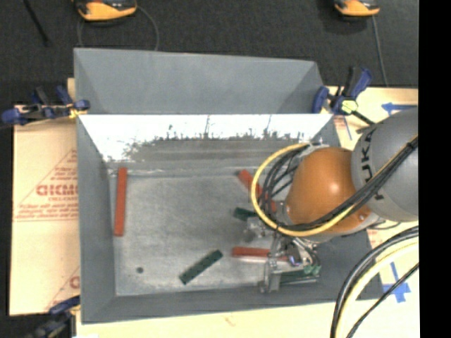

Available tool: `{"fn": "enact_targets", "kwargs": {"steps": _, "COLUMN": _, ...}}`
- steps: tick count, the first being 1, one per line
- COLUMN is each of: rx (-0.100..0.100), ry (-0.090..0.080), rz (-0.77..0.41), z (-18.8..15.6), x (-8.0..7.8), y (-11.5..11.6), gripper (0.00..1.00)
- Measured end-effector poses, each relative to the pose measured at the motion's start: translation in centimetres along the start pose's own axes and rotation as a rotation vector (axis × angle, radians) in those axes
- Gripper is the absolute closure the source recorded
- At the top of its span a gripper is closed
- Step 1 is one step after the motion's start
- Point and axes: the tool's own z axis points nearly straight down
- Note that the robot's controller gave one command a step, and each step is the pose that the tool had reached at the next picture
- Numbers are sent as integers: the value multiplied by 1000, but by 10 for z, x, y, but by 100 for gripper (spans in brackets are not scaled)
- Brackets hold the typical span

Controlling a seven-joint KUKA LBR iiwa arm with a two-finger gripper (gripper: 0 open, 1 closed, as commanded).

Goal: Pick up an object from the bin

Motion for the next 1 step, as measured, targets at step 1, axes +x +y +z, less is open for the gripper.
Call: {"fn": "enact_targets", "kwargs": {"steps": 1, "rx": 2, "ry": 2, "rz": -13, "z": -9, "x": -2, "y": -28, "gripper": 0}}
